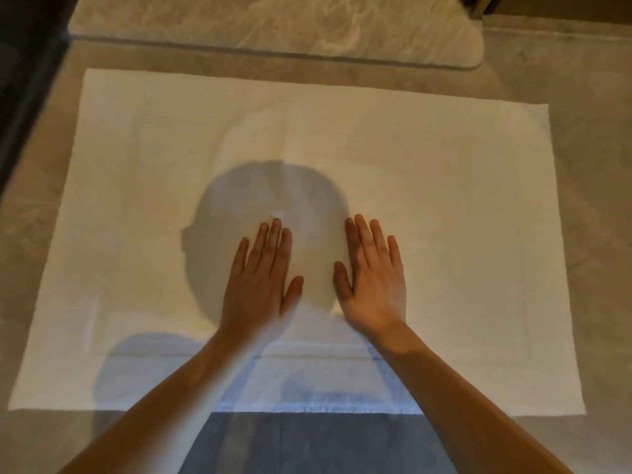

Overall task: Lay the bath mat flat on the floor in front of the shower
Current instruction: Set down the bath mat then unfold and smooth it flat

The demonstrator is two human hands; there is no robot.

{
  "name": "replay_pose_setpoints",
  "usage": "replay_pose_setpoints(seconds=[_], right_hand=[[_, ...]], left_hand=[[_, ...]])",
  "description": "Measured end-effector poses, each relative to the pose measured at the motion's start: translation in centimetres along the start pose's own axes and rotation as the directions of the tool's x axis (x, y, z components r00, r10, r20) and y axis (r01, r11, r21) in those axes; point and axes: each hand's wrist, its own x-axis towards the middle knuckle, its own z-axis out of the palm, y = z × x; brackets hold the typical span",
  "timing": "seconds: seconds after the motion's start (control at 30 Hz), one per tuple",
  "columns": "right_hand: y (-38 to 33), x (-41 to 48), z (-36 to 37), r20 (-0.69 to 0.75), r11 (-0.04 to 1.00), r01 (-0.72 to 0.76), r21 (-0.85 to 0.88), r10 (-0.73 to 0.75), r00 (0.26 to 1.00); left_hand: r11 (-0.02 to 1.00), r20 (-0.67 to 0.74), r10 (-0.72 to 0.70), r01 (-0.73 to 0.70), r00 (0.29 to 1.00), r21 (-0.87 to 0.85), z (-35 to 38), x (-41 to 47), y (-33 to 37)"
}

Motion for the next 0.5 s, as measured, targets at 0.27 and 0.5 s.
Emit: replay_pose_setpoints(seconds=[0.27,0.5], right_hand=[[-1.1,0.6,-7.0,0.304,0.999,0.024,-0.028,-0.014,0.953],[-6.9,-1.7,-30.3,0.032,0.972,-0.032,0.234,0.025,0.999]], left_hand=[[1.0,0.262,-0.018,0.019,0.965,-0.003,-8.1,0.7,1.0],[0.995,-0.049,-0.025,0.02,0.998,-0.1,-32.1,-0.3,6.1]])
